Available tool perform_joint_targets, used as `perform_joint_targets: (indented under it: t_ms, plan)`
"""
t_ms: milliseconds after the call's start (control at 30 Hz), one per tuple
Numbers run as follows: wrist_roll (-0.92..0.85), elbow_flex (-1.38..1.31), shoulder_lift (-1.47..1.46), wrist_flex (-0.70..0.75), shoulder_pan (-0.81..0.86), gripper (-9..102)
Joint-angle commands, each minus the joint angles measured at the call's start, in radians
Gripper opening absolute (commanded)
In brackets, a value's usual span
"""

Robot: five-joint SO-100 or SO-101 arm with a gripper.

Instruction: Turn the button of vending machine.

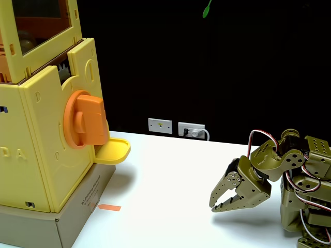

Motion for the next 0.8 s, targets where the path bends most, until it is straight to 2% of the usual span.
perform_joint_targets:
  t_ms: [0, 333, 433, 767]
  plan:
    - [-0.06, 0.049, 0.144, -0.005, 0.037, 1]
    - [-0.075, 0.049, 0.143, -0.011, 0.04, 1]
    - [-0.097, 0.041, 0.104, -0.078, 0.029, 1]
    - [-0.298, -0.405, -0.23, -0.253, 0.048, 1]
